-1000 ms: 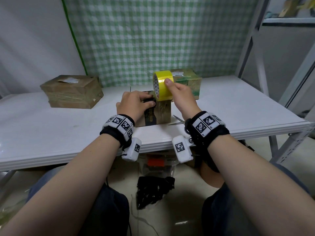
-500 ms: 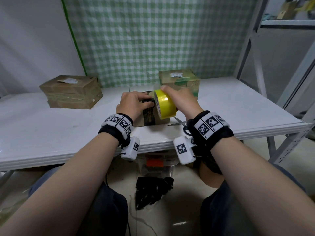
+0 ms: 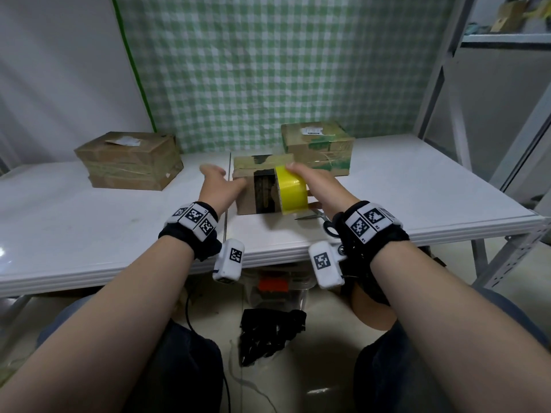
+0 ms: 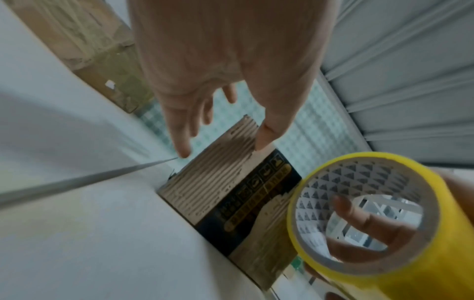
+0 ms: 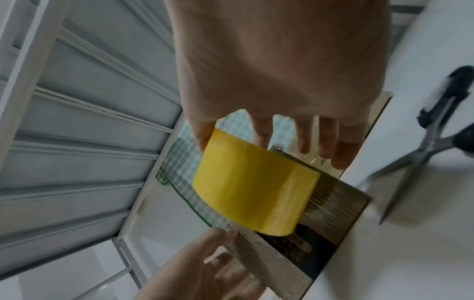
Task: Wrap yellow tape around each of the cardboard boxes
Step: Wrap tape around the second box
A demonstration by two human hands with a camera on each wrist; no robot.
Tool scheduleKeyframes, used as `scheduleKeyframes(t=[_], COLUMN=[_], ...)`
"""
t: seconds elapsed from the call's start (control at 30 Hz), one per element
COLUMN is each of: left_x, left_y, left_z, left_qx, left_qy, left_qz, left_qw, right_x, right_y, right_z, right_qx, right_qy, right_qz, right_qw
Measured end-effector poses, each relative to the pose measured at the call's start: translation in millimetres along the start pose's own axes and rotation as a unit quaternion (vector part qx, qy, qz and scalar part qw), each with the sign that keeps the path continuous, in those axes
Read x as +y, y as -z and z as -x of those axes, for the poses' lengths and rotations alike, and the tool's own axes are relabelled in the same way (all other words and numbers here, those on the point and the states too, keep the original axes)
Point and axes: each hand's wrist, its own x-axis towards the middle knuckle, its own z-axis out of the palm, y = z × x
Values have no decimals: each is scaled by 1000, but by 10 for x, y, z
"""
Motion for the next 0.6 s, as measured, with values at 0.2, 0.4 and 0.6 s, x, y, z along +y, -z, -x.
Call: scheduleKeyframes(t=[0.2, 0.4, 0.6], left_x=[27, 109, 149], left_y=[-7, 83, 114], left_z=[65, 67, 69], left_qx=[-18, 20, 23], left_qy=[-5, -92, -49], left_qz=[14, -45, -40], left_qw=[1000, 995, 998], right_x=[-3, -99, -41], right_y=[-57, -20, -28], right_z=[-8, -76, -171], right_qx=[-3, 60, 14], right_qy=[-1, 25, 46], right_qz=[-59, -115, -51], right_qw=[998, 991, 998])
